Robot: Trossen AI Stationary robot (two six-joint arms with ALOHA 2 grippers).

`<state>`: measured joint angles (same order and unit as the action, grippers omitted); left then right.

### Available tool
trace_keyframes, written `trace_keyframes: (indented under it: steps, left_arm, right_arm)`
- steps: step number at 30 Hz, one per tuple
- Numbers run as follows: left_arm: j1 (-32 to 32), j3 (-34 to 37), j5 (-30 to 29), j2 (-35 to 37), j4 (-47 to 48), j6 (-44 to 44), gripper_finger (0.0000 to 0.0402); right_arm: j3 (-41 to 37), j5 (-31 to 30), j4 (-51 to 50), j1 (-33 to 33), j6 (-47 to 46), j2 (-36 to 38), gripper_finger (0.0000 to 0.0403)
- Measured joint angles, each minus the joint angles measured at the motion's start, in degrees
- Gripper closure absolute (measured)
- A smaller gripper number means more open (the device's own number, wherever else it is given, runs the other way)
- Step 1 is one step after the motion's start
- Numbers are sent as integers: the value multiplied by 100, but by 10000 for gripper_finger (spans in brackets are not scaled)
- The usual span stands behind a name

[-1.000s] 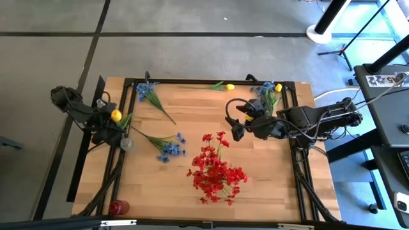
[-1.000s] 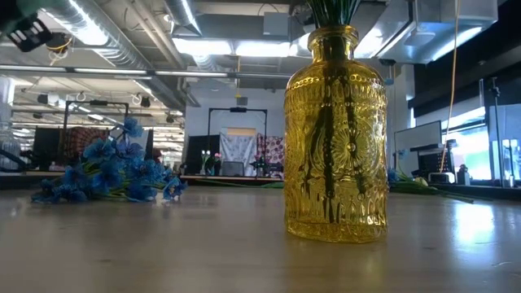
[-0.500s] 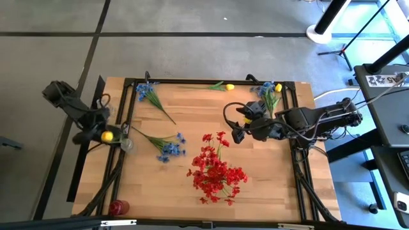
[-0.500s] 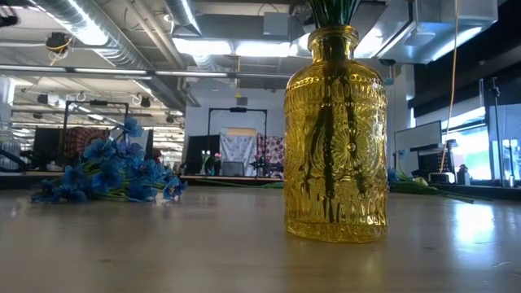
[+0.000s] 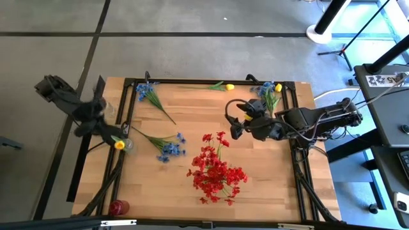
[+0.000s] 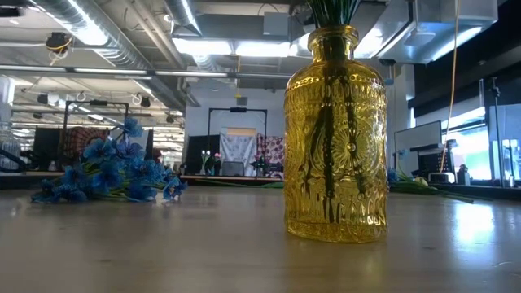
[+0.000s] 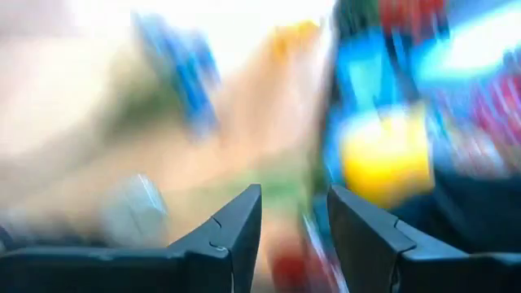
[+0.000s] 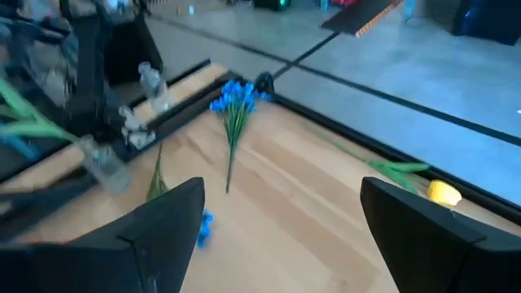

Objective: Sort flowers into vase by color
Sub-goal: Put the left yellow tulip into the transparent vase

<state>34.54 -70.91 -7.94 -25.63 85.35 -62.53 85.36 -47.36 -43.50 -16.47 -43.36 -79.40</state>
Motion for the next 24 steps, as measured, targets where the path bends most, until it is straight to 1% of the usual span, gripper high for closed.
trace_keyframes:
  steps: [1, 2, 4, 6, 10, 12, 14, 15, 16, 19, 21, 24]
  left_arm:
    - [-1, -88, -677, -62, -59, 89, 265]
    - [-2, -149, -1196, -123, -151, 227, 265]
    - [-2, -191, -1878, -260, -477, 643, 265]
    - [-2, -145, -2293, -543, -802, 1089, 265]
    - [-62, -77, -3040, -1514, -1111, 1690, 265]
    - [-248, -77, -3423, -1917, -1497, 1949, 265]
    - [-578, -77, -3649, -2233, -2141, 2215, 265]
    - [-794, -78, -3644, -2374, -2556, 2393, 265]
    - [-1015, -79, -3515, -2516, -2953, 2584, 265]
    - [-1735, -79, -2690, -2892, -4096, 3106, 265]
    - [-2215, -81, -2147, -3160, -4777, 3301, 265]
    - [-2985, -81, -1450, -3635, -5391, 3378, 264]
  right_arm:
    - [2, -78, 115, 0, 1, 1, 72]
    - [2, -122, 230, 0, 0, 9, 72]
    - [2, -108, 470, 0, 10, 46, 72]
    - [42, -36, 605, 0, 10, 124, 72]
    - [521, 227, 402, 0, 16, 160, 72]
    - [799, 319, 338, -5, 151, 160, 72]
    - [1039, 416, 357, -7, 415, 155, 72]
    - [1151, 484, 360, -7, 553, 150, 72]
    - [1252, 579, 367, -7, 672, 145, 72]
    - [1418, 904, 370, -7, 806, 146, 72]
    - [1451, 1189, 357, -28, 888, 144, 72]
    - [1451, 1271, 313, -222, 933, 140, 72]
